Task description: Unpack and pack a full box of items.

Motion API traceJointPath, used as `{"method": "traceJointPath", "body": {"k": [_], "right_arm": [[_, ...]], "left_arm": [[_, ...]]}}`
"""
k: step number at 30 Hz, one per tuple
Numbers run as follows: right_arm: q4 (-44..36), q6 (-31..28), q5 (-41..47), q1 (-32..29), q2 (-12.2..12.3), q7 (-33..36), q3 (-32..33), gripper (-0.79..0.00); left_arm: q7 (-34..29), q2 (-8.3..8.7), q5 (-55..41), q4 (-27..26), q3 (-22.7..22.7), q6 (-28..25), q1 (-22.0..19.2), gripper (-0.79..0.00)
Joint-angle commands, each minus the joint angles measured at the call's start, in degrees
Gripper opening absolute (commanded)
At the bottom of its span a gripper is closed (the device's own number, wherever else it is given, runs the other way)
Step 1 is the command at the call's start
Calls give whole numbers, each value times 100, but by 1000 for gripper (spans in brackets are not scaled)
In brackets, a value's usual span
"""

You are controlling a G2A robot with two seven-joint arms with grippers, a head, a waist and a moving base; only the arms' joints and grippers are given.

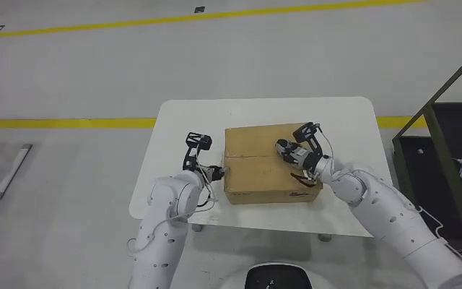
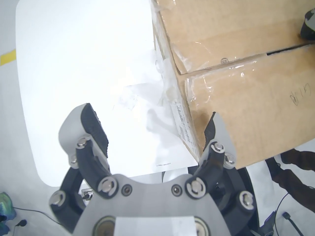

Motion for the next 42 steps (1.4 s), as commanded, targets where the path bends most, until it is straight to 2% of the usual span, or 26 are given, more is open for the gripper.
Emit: {"method": "traceJointPath", "body": {"k": [1,4,9,14,22,27,30,35,38,42], "right_arm": [[88,38,-93,27,-33,-86,-67,-785],[191,67,-138,61,-83,-184,-144,-785],[281,4,-85,108,-137,-210,-175,-785],[303,-105,-21,147,-160,-118,-136,-785],[282,-391,937,156,-134,562,228,-785],[130,-426,958,93,-97,796,364,-785],[89,-436,949,48,-93,847,389,-785],[84,-442,911,-4,-93,880,412,-785],[112,-445,896,-4,-102,896,406,-785],[142,-443,870,18,-121,918,375,-785]], "left_arm": [[-24,-9,-43,66,-58,307,-39,0],[23,-27,-270,67,-172,667,-68,0],[255,34,-129,-294,-543,738,194,0],[265,38,-111,-312,-558,735,221,0],[294,38,-113,-295,-547,714,243,0],[665,55,381,266,-243,320,311,0],[913,51,600,666,-130,306,267,0],[1222,39,514,1104,-49,115,214,0],[1372,36,320,1358,54,-376,135,0],[1716,29,351,1614,110,-466,29,0]]}}
